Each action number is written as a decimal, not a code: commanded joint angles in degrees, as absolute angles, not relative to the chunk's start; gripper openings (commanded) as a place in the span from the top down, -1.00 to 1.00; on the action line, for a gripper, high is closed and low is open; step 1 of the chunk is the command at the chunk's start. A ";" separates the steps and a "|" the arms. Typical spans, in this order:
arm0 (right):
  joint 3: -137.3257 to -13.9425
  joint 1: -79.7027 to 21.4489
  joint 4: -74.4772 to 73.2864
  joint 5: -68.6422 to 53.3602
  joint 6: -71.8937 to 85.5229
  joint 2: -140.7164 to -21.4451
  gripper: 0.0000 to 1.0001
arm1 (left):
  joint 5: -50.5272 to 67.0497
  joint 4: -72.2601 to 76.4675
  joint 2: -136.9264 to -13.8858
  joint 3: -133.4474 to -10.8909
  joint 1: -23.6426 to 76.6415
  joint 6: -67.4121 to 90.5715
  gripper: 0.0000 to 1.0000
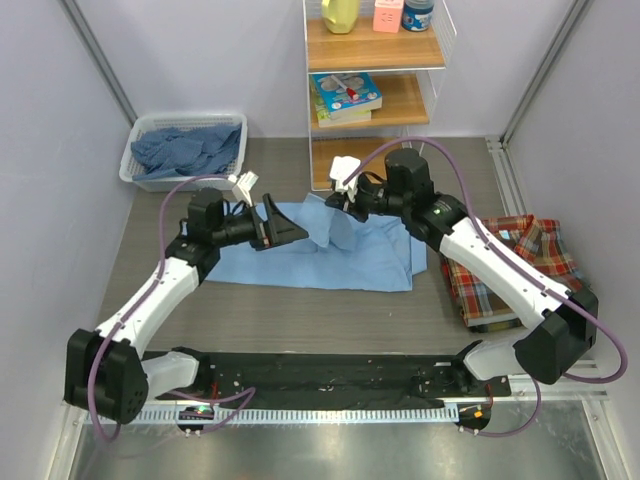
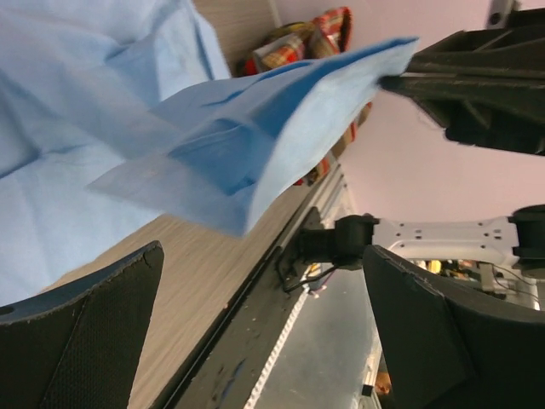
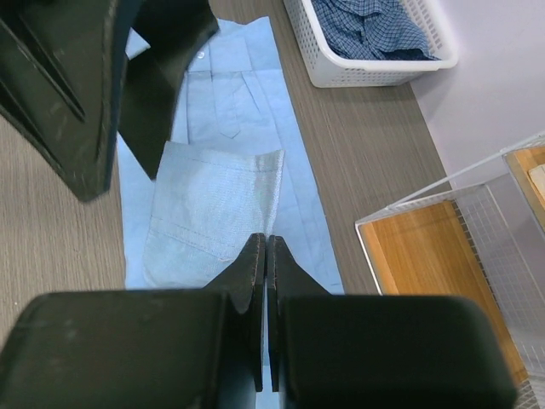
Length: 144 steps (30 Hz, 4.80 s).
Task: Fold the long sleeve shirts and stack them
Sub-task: Fold the shirt
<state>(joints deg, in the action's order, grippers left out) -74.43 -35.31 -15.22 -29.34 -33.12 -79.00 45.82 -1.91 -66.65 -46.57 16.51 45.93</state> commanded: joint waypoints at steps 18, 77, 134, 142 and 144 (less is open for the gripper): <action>-72.69 -36.91 -9.41 -28.57 -30.85 -74.53 0.98 | 46.57 19.32 -74.79 -53.17 20.13 47.37 -0.19; -61.35 -21.62 -26.10 -25.84 -35.59 -88.33 0.05 | 48.62 -93.08 -103.80 -91.06 -5.01 -140.00 1.00; -68.29 -23.20 -33.57 -15.12 -23.64 -105.47 0.34 | 39.11 -41.93 -111.97 -73.12 -18.02 -8.18 0.22; -68.55 -23.12 -33.66 -14.15 -24.08 -106.35 0.35 | 43.16 -42.71 -111.71 -74.70 -18.11 -6.68 0.61; -68.55 -23.12 -33.66 -13.36 -24.26 -106.43 0.35 | 42.72 -43.59 -111.97 -75.41 -18.02 -6.85 0.90</action>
<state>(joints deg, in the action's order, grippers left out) -67.22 -23.03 -33.95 -16.34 -22.79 -104.92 40.34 -43.48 -111.87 -73.14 -18.13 -7.51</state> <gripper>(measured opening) 0.328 0.172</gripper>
